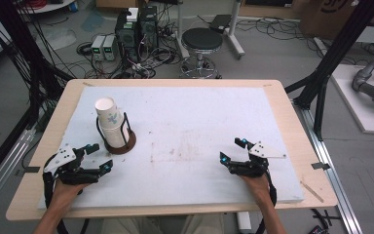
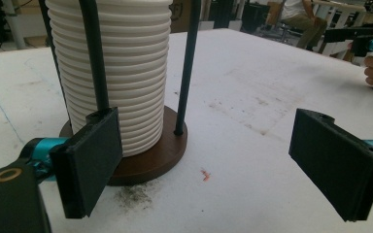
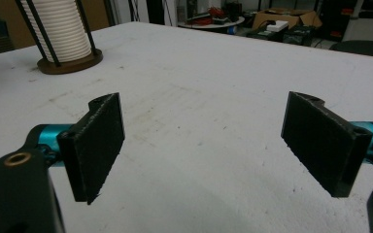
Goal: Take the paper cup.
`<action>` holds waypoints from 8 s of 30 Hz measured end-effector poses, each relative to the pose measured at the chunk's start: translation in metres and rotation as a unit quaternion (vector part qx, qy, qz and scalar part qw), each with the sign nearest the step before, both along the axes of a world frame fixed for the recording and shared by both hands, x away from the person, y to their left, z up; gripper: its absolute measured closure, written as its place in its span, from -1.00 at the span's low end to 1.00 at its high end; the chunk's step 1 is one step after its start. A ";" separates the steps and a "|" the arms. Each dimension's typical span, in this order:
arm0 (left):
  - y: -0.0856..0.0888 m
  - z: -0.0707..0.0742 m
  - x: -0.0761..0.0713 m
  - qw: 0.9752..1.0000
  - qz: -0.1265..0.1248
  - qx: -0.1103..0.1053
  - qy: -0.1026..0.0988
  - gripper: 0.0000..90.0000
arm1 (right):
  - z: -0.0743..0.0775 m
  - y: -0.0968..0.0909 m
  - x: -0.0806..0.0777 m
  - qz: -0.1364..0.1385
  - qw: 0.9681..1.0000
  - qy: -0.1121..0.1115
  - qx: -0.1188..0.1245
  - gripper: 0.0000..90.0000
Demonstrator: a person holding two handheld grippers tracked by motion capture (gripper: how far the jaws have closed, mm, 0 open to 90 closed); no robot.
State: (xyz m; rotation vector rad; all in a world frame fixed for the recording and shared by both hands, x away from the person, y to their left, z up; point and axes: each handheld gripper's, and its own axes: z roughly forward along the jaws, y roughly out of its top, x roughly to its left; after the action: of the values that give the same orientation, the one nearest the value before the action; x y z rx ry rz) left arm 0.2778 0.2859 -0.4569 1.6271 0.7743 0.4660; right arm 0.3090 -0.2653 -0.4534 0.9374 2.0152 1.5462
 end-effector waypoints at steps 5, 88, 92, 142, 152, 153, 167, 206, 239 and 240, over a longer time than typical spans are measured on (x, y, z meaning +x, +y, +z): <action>0.000 0.000 0.000 1.000 0.002 -0.001 0.001 -0.73 | 0.000 -0.001 0.000 -0.001 1.000 0.001 0.005 -0.64; 0.024 0.203 0.096 0.983 -0.116 0.142 0.032 -0.74 | 0.000 -0.003 0.000 -0.002 1.000 -0.002 0.014 -0.64; 0.019 0.206 0.104 0.978 -0.126 0.161 0.046 -0.74 | 0.000 -0.003 0.000 -0.001 1.000 -0.001 0.014 -0.64; -0.039 0.200 0.156 0.891 -0.176 0.367 0.202 -0.65 | 0.000 -0.002 -0.001 -0.002 1.000 0.000 0.012 -0.64; -0.041 0.199 0.157 0.889 -0.176 0.368 0.208 -0.46 | 0.000 -0.002 0.000 -0.002 1.000 -0.001 0.013 -0.64; -0.041 0.200 0.157 0.890 -0.176 0.366 0.208 -0.44 | 0.000 -0.002 0.000 -0.002 1.000 -0.002 0.013 -0.64; -0.042 0.204 0.156 0.892 -0.169 0.359 0.215 -0.23 | 0.000 -0.002 0.000 -0.002 1.000 -0.001 0.010 -0.64; -0.040 0.243 0.145 0.916 -0.132 0.326 0.193 -0.18 | 0.000 -0.001 -0.001 -0.003 1.000 -0.004 0.007 -0.64; -0.031 0.282 0.129 0.938 -0.105 0.289 0.159 -0.17 | 0.000 -0.001 -0.001 -0.004 1.000 -0.005 0.006 -0.64; -0.031 0.283 0.129 0.939 -0.106 0.286 0.158 -0.17 | 0.000 -0.001 -0.001 -0.004 1.000 -0.006 0.006 -0.64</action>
State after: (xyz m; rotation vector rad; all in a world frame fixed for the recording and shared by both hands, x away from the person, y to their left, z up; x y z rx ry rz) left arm 0.4064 0.2547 -0.1742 2.3459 0.7222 0.2872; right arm 0.3085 -0.2660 -0.4538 0.9381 1.9944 1.5576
